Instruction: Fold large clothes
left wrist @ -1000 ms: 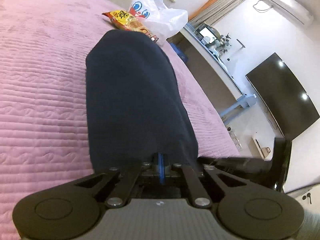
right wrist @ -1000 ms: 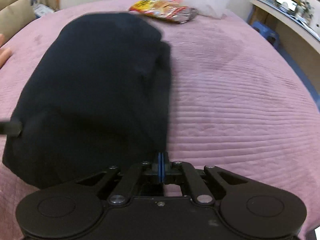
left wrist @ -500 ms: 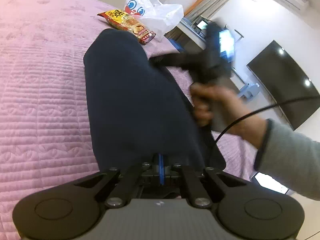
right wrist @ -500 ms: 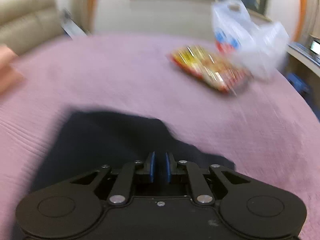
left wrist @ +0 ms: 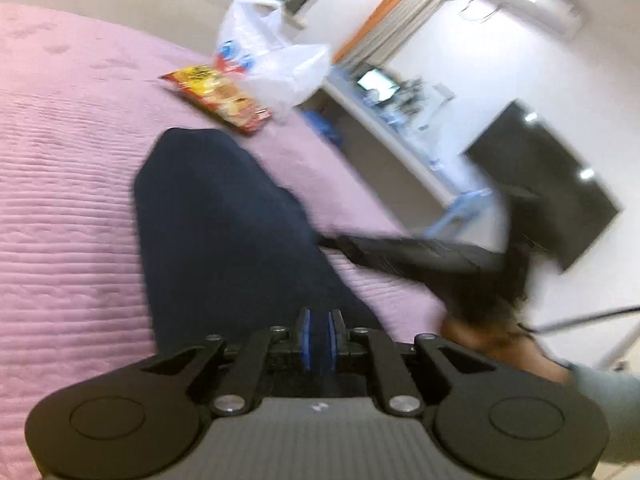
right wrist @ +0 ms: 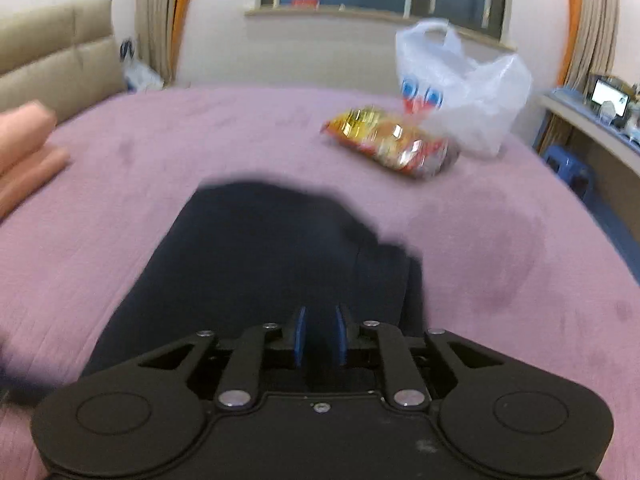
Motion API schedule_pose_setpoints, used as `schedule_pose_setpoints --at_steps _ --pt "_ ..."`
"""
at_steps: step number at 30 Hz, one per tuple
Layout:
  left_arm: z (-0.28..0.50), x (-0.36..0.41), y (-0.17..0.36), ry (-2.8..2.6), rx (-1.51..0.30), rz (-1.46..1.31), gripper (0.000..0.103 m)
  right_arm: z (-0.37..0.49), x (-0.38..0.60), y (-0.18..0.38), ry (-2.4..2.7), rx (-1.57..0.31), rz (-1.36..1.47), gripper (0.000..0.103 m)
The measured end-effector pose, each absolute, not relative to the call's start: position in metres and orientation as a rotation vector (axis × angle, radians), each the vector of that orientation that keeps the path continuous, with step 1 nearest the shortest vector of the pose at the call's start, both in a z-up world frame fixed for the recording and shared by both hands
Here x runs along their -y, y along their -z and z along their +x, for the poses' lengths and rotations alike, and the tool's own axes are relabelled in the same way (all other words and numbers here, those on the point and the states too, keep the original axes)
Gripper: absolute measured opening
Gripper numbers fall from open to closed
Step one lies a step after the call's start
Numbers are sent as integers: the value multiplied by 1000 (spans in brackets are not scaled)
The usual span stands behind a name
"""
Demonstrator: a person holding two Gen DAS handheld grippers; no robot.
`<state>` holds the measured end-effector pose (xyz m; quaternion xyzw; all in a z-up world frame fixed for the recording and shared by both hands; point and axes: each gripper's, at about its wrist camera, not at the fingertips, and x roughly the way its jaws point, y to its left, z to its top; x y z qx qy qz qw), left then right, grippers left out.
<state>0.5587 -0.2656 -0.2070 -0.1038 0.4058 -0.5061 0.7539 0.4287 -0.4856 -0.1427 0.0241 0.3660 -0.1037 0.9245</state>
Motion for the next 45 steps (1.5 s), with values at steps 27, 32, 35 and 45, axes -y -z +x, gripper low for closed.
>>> schedule_pose_setpoints --at_steps 27,32,35,45 --pt "519 196 229 1023 -1000 -180 31 309 486 168 339 -947 274 21" --pt "528 183 205 1024 -950 -256 76 300 495 138 318 -846 212 81" --pt "545 192 199 1004 -936 -247 79 315 505 132 292 -797 224 80" --pt "582 254 197 977 -953 -115 80 367 520 142 261 -732 266 81"
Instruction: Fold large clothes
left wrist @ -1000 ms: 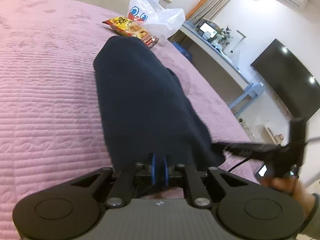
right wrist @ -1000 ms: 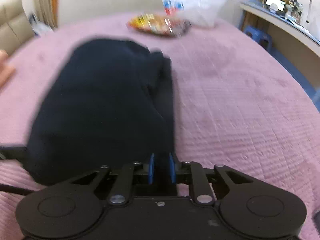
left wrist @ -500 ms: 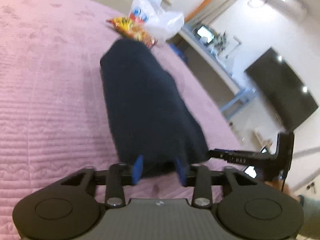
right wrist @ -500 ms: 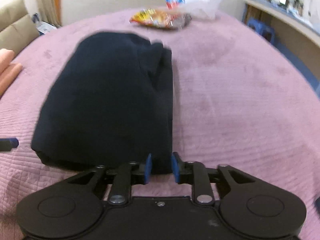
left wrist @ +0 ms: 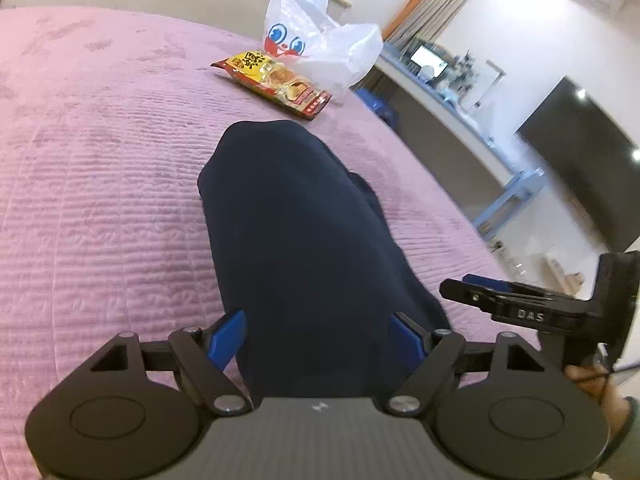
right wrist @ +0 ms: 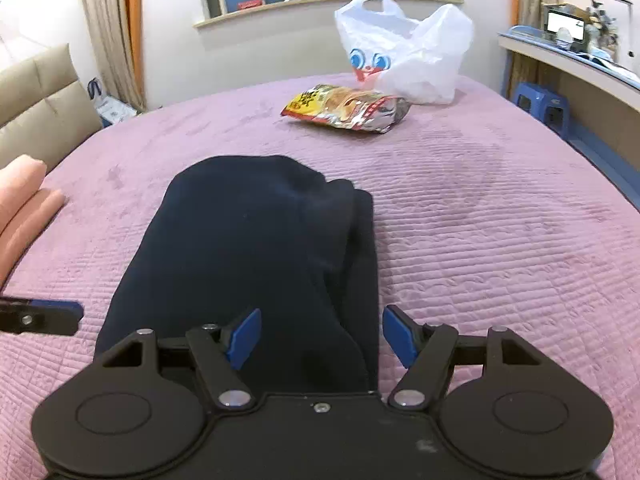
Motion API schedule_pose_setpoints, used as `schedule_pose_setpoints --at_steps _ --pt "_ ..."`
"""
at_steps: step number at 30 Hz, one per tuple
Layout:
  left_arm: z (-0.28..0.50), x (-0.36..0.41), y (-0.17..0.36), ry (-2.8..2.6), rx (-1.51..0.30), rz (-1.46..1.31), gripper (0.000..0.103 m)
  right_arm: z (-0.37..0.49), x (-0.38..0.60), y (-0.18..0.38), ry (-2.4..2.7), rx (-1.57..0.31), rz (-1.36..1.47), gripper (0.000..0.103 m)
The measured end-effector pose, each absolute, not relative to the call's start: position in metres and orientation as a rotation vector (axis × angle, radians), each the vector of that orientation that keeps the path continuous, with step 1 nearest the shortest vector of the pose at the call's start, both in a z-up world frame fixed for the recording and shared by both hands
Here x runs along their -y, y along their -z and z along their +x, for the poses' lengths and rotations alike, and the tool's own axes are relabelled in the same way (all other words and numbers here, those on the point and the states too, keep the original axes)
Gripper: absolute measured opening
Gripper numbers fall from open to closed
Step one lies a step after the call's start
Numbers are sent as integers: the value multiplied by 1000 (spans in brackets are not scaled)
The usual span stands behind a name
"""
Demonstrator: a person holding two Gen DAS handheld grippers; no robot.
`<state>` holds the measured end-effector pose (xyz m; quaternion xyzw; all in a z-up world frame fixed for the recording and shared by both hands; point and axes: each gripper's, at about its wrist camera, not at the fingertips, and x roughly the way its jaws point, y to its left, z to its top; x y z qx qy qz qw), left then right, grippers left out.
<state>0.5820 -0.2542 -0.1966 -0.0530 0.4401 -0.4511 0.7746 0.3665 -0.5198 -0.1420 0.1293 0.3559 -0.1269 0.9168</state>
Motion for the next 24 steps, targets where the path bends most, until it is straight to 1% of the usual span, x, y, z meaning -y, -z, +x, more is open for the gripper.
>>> schedule_pose_setpoints --at_steps 4,8,10,12,14,18,19,21,22,24 --pt "591 272 199 943 -969 -92 80 376 528 154 255 -775 311 81" --pt "601 289 206 945 -994 -64 80 384 546 172 262 -811 420 81" --pt "607 297 213 943 -1013 -69 87 388 555 181 268 -819 482 82" --pt "613 300 218 937 -1025 -87 91 392 565 190 264 -826 549 83" --pt "620 300 224 934 -1048 -126 92 396 565 194 260 -832 547 83" --pt "634 299 236 940 -1085 -204 99 404 562 200 205 -864 521 84" --pt "637 301 242 946 -1102 -214 101 406 566 205 187 -877 556 85" --pt "643 303 254 951 -1130 -252 103 407 579 217 165 -887 662 92" --pt "646 303 262 958 -1153 -291 103 405 586 222 157 -875 723 93" --pt "652 301 275 969 -1198 -386 103 404 590 224 144 -854 758 94"
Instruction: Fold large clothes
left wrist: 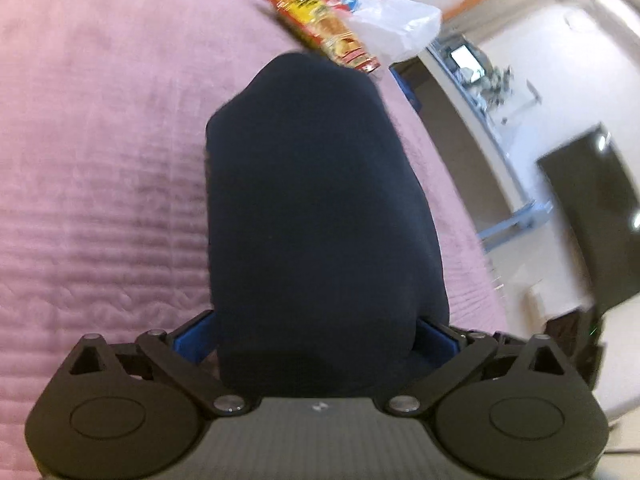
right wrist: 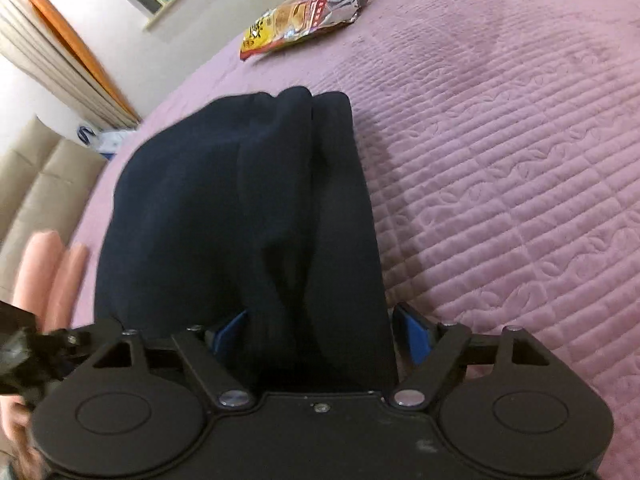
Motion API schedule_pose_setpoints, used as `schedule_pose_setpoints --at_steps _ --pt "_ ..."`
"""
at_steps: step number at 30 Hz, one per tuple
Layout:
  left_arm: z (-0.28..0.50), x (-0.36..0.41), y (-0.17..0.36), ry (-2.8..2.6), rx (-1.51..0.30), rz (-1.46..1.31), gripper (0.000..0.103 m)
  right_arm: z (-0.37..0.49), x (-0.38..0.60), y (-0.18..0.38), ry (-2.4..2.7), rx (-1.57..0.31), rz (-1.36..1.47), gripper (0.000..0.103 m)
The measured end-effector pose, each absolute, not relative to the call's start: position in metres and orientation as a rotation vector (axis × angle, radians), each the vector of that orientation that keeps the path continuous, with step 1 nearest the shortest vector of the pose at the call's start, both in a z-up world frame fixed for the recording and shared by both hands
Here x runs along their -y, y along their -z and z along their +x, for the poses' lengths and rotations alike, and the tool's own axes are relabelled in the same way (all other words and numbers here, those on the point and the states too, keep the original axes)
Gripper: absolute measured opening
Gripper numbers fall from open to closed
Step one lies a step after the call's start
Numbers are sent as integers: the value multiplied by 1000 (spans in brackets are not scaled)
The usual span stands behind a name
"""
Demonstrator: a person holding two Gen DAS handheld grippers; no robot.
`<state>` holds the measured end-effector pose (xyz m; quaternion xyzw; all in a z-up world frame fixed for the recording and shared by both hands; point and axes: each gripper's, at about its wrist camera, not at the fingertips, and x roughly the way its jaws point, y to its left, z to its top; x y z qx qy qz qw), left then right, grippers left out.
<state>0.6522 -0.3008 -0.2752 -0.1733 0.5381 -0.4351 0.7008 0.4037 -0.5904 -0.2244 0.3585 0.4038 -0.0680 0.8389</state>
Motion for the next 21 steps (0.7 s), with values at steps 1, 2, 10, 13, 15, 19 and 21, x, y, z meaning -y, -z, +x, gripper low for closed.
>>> schedule_pose_setpoints --at_steps 1,2,10,13,15,19,21 --pt "654 299 282 968 -1216 -443 103 404 588 223 139 -849 743 88" --pt "654 299 283 963 -1209 -461 103 404 584 222 121 -841 730 64" --pt "624 288 248 1003 -1011 -402 56 392 563 198 65 -770 711 44" --pt "604 271 224 1048 -946 -415 56 381 549 172 18 -741 689 43" --pt "589 252 205 1073 -917 -442 56 364 533 152 -14 -726 671 42" --pt "547 199 168 1113 -872 -481 56 321 496 111 -65 -687 659 42" --pt "522 171 151 1121 -856 -487 56 296 467 88 -80 -680 619 42"
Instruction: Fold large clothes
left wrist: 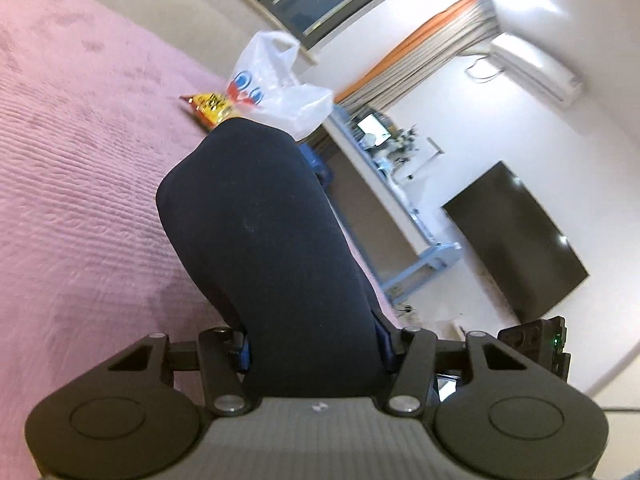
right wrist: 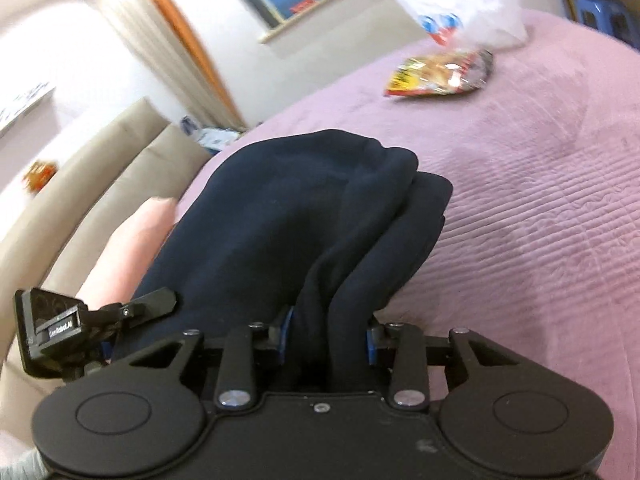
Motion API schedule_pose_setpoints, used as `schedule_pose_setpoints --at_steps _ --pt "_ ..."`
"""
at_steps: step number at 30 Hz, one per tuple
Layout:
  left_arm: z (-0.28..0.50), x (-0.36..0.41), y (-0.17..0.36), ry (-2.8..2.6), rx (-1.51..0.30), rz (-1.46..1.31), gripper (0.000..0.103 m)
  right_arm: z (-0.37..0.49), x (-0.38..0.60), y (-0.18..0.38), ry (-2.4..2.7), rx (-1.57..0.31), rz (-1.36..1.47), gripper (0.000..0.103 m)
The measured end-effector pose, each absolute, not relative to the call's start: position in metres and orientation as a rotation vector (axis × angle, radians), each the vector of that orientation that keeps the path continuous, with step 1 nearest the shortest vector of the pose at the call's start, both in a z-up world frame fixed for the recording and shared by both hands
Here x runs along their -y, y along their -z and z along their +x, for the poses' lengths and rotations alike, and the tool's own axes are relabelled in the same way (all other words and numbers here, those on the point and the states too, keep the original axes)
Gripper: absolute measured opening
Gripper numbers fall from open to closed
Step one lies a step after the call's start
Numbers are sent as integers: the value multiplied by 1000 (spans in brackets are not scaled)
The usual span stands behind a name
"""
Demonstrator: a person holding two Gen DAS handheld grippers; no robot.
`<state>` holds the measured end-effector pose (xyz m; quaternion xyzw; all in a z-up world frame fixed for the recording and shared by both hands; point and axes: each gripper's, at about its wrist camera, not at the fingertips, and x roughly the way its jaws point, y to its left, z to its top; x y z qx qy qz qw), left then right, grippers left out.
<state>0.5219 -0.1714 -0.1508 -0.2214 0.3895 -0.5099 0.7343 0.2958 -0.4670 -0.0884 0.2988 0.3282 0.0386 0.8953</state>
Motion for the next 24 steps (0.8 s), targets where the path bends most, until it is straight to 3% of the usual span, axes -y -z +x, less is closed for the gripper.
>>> schedule_pose_setpoints --at_steps 8,15,18,21,24 --pt "423 72 128 1088 -866 -492 57 207 373 59 -131 -707 563 42" --pt "378 32 229 987 -986 -515 58 167 339 147 -162 -796 619 38" --pt "360 13 279 917 -997 -602 66 146 338 186 -141 -829 655 38" --pt "349 -12 294 868 -959 -780 68 126 349 193 -155 -779 728 42" --pt "324 -21 277 799 -891 -710 66 109 354 181 -124 -752 700 50"
